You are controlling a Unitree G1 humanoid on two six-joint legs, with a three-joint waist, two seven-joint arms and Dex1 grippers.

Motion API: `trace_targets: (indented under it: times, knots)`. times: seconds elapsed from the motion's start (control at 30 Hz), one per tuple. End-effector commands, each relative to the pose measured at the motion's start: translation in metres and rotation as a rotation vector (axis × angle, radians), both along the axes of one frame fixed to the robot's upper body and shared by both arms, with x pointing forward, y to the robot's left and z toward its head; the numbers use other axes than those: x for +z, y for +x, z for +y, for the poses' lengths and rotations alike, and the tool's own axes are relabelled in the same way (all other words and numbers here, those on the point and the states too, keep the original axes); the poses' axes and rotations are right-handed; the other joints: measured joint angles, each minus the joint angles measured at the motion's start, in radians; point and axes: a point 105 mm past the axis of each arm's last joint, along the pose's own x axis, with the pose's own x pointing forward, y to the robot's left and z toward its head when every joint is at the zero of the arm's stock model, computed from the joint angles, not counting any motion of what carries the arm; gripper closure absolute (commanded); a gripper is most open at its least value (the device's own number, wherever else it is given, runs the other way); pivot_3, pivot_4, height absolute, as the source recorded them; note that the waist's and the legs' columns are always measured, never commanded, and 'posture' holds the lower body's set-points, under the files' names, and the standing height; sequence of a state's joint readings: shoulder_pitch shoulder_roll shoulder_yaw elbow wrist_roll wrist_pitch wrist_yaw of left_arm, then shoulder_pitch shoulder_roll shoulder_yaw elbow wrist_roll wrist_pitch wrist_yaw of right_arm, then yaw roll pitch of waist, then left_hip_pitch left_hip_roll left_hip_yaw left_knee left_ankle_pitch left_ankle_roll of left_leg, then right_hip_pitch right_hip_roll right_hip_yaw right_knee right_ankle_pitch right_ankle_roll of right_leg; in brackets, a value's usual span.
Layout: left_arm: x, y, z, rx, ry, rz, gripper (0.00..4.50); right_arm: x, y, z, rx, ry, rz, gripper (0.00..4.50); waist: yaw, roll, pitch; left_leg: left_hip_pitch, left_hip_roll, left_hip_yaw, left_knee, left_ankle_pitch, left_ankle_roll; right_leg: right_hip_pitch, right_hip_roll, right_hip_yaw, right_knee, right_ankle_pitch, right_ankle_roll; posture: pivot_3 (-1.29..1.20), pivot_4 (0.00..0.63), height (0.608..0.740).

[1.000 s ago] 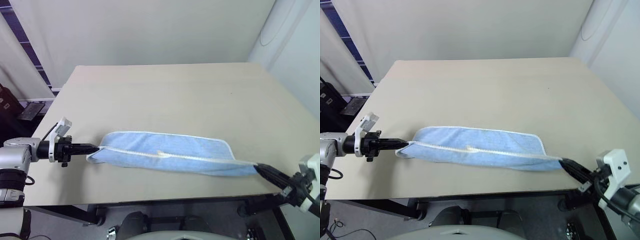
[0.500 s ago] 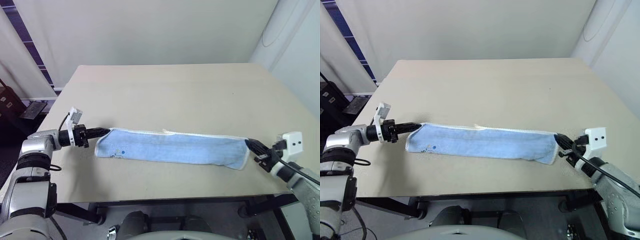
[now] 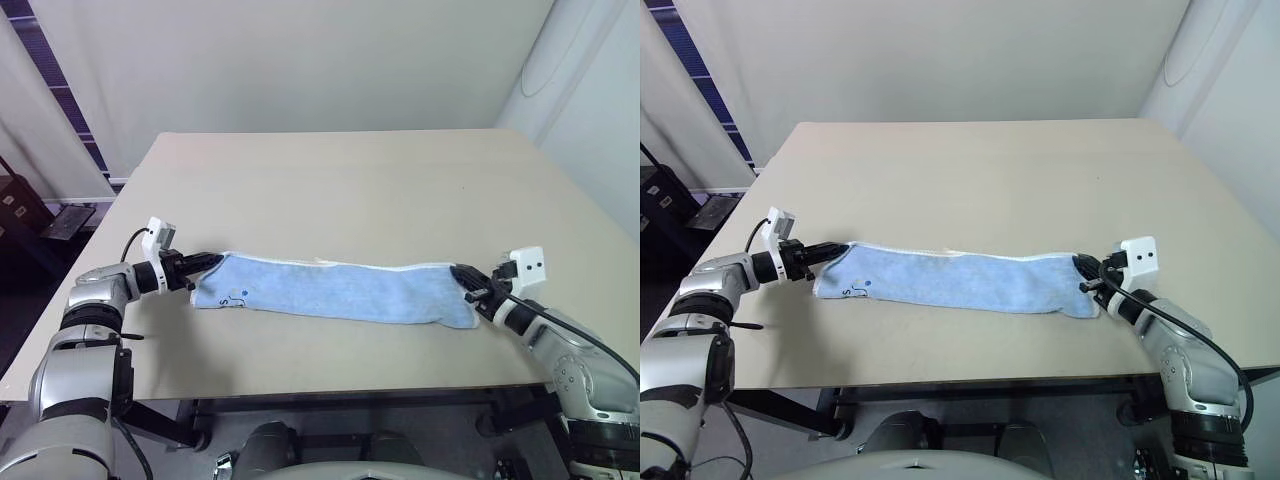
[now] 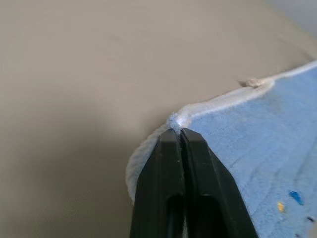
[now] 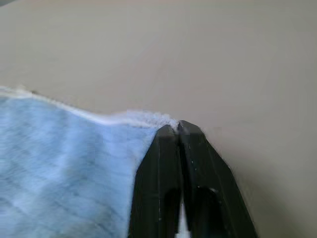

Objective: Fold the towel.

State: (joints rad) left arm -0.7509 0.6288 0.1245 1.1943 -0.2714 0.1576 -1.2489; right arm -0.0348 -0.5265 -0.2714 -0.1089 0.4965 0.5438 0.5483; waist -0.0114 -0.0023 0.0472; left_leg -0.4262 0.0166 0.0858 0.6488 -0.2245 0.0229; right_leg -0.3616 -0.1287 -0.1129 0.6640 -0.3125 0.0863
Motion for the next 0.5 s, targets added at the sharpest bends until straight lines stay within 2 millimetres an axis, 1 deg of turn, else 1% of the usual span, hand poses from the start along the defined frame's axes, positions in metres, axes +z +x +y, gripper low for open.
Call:
trace_targets:
  times: [0.03,0.13,0.2,0.27,0.33,0.4,0.43,0.5]
  knots:
    - [0.023,0.014,0.002,0.034,0.001,-0.092,3.1,0.013,0.007,0.004,0.012,0.037,-0.038,3.15,0.0,0.0,0.0,0.0,0.0,0.0,0.0,0.0,0.0,0.0,0.0,0.0,0.0,0.0,0.0,0.0,0.0,0.716]
    - [0.025,0.017,0.002,0.057,-0.005,-0.107,1.97,0.019,0.006,0.002,0.012,0.045,-0.054,2.02,0.0,0.0,0.0,0.0,0.0,0.0,-0.001,0.0,0.0,-0.001,0.0,0.0,0.0,0.0,0.0,0.0,0.0,0.716]
    - [0.036,0.023,0.005,0.106,-0.044,-0.151,1.27,0.026,0.006,-0.007,-0.043,0.048,-0.071,1.3,0.0,0.0,0.0,-0.001,0.0,0.0,-0.001,0.0,0.0,-0.001,0.0,0.0,0.0,0.0,0.0,0.0,0.0,0.716]
    - [0.047,0.029,0.008,0.154,-0.096,-0.182,1.21,0.036,0.003,-0.017,-0.098,0.144,-0.065,0.58,0.001,0.0,0.0,-0.002,0.0,0.0,-0.001,0.0,0.0,-0.002,0.0,0.0,0.0,0.0,0.0,0.0,0.0,0.716]
    - [0.059,0.028,0.005,0.125,-0.176,-0.186,1.21,0.048,-0.007,-0.013,-0.074,0.327,-0.048,0.58,0.0,0.0,0.0,-0.002,0.0,0.0,-0.001,0.0,0.0,-0.002,0.0,0.0,0.0,0.001,0.001,0.0,0.0,0.716]
    - [0.068,0.023,-0.004,0.04,-0.245,-0.194,1.21,0.058,-0.022,0.001,0.018,0.457,-0.024,0.58,-0.001,0.0,0.0,-0.002,0.0,0.0,-0.001,0.0,0.0,-0.002,0.0,0.0,0.0,0.001,0.001,0.0,0.0,0.716]
    - [0.072,0.02,-0.01,-0.002,-0.271,-0.19,1.21,0.062,-0.031,0.008,0.074,0.52,0.003,0.58,-0.001,0.0,0.0,-0.002,0.0,0.0,-0.001,0.0,0.0,-0.002,0.0,0.0,0.0,0.001,0.001,0.0,0.0,0.716]
    - [0.076,0.013,-0.022,-0.09,-0.312,-0.175,1.21,0.066,-0.045,0.018,0.144,0.651,0.06,0.58,-0.002,0.0,0.0,-0.002,0.0,0.0,-0.002,0.0,0.0,-0.002,0.0,0.0,0.0,0.0,0.001,0.0,0.0,0.716]
